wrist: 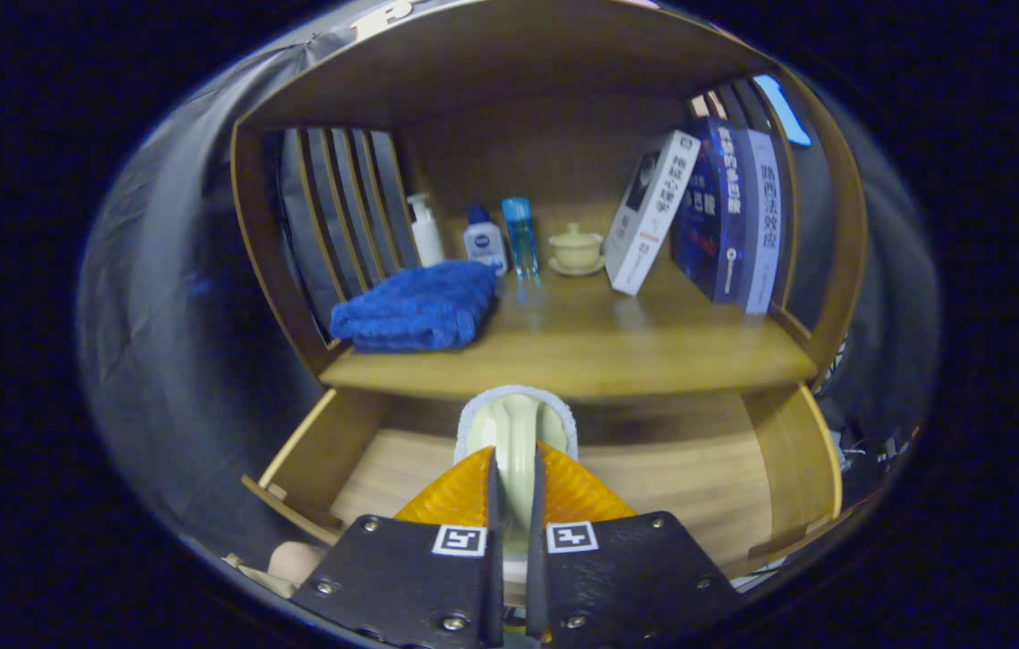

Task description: Pull open the drawer, take out the items inside it, and place them on the countertop above the cabinet.

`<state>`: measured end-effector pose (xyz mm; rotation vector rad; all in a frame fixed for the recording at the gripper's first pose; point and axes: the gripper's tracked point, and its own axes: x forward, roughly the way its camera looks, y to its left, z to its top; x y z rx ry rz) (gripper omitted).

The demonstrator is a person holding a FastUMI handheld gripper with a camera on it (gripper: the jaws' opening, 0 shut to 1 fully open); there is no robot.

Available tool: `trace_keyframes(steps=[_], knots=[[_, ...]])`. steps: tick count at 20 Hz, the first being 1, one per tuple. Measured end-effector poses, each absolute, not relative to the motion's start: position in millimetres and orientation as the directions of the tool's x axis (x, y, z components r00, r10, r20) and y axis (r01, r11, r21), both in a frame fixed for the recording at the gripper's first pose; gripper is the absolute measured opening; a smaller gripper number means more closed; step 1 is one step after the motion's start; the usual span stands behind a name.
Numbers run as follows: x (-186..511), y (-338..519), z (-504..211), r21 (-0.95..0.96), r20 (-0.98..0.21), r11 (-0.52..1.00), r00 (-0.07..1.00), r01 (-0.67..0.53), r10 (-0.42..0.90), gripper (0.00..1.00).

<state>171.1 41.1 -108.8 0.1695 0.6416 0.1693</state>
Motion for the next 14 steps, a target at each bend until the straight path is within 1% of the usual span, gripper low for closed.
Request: trace_keyframes(steps=[3,7,11,14], knots=[[198,37,-87,0.151,-0.53,0.984,0.832,-0.096,0.163,0.1],[236,38,-82,0.127,-0.486,0.989,0.865,-0.073,0.126,0.1],[270,40,-91,0.123,-0.474,0.991,0.875,-0.048,0.101,0.1],[289,34,-102,0.13,-0.492,0.992,0.867,-0.01,0.073,0.1]])
